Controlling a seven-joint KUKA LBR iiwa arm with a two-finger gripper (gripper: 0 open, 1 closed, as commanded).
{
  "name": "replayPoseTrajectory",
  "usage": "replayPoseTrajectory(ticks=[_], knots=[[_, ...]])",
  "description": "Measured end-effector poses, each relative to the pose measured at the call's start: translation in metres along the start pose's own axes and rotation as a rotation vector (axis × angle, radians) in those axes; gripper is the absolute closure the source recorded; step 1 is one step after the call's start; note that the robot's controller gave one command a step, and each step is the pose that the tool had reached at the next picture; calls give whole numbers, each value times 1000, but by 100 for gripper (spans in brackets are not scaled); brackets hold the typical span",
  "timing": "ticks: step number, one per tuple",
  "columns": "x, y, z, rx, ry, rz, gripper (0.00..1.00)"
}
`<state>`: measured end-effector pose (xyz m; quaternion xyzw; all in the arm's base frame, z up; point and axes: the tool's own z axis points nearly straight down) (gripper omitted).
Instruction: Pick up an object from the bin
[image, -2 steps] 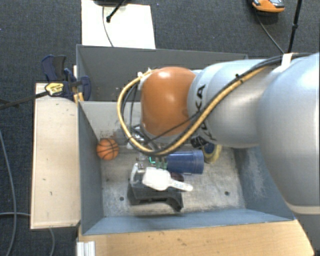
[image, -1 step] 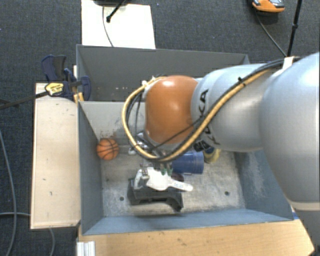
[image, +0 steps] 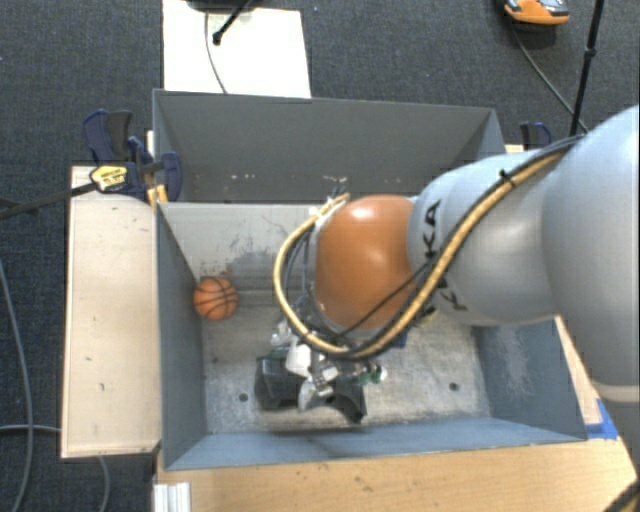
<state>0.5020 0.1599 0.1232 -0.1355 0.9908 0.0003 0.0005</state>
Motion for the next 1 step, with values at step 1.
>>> replayPoseTrajectory(ticks=[1], knots=[[14, -9, 8, 0, 0, 11, 0]])
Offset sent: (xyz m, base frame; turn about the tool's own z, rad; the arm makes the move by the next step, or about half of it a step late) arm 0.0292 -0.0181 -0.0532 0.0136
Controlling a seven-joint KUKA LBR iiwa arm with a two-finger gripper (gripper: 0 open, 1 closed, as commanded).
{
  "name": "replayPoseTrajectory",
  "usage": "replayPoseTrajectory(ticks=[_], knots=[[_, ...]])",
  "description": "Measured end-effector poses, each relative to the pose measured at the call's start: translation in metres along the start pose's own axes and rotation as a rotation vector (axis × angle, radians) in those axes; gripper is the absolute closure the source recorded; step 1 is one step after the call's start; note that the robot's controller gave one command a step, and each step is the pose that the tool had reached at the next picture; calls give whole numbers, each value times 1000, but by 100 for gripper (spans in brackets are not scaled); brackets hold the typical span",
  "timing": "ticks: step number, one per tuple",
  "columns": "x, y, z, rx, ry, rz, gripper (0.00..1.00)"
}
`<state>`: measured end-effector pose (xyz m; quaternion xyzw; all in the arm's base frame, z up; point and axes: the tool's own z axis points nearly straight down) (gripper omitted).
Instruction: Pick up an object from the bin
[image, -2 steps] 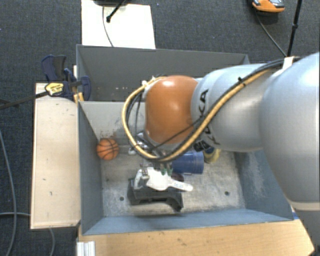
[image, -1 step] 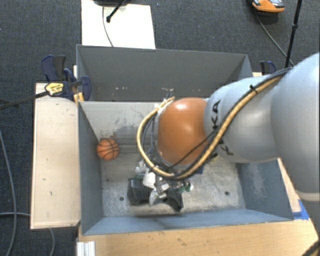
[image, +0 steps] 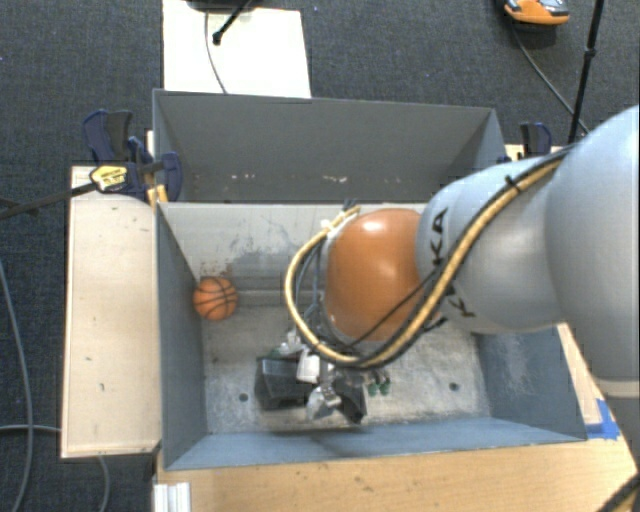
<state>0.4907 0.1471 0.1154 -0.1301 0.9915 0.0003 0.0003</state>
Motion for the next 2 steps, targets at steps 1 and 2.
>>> replayPoseTrajectory(ticks=[1, 2], knots=[[-39, -11, 36, -5, 9, 0, 100], [-39, -11, 36, -5, 9, 1, 100]])
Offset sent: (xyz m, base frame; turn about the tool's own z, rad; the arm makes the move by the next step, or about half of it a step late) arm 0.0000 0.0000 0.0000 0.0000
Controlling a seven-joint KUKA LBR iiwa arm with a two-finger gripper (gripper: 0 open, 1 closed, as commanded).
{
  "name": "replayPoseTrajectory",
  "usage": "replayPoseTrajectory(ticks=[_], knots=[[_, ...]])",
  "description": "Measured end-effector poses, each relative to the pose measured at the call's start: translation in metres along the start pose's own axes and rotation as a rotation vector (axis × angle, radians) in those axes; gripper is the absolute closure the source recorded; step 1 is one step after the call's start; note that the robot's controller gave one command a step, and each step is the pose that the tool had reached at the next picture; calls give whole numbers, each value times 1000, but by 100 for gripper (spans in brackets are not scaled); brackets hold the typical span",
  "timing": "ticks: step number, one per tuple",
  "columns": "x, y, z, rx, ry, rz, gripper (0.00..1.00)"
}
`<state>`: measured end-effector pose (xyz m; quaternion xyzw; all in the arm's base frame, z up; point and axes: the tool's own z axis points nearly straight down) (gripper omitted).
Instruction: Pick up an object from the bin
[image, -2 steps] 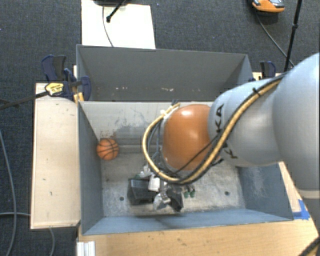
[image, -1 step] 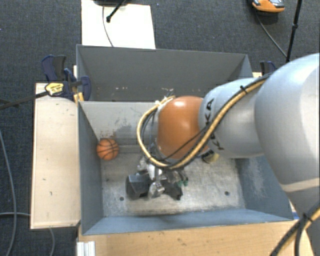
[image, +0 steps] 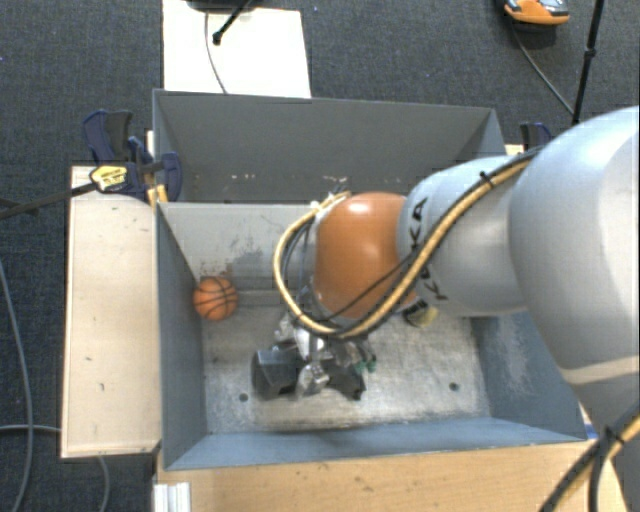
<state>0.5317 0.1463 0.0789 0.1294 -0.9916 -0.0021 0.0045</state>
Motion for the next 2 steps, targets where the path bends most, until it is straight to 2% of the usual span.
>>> replayPoseTrajectory(ticks=[1, 2], knots=[[-2, -6, -34, 3, -2, -29, 100], [32, 9, -208, 6, -14, -150, 100]])
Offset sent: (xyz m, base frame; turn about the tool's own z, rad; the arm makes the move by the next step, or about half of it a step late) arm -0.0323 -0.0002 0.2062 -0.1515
